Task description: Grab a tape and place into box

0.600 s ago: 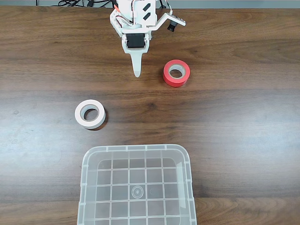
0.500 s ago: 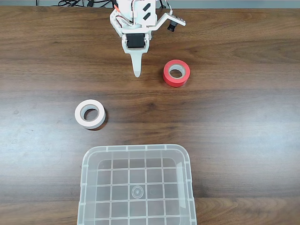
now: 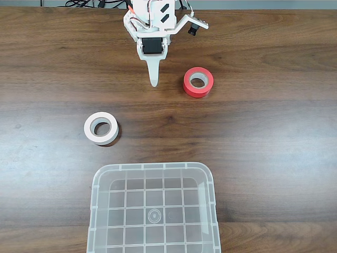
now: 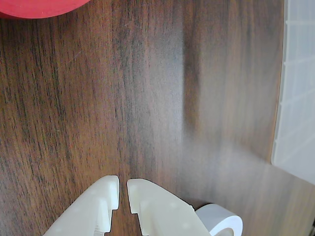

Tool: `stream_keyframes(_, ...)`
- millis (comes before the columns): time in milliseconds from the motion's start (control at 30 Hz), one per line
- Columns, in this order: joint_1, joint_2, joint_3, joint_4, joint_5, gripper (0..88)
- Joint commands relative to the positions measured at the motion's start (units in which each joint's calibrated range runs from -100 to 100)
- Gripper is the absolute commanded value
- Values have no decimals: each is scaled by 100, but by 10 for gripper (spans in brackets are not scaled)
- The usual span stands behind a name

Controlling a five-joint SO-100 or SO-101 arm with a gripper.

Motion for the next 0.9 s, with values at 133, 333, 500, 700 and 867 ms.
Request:
stream_keyframes(133,36,-80,-84,-156,-26,13)
stream_keyframes(333,36,-80,-84,-156,-16,13)
stream_keyframes(500,36,-80,-84,-156,-16,13)
stream_keyframes(700,36,-80,-119,-233,-37,13)
stream_keyframes(867,29,-88,-628,-242,-42,13)
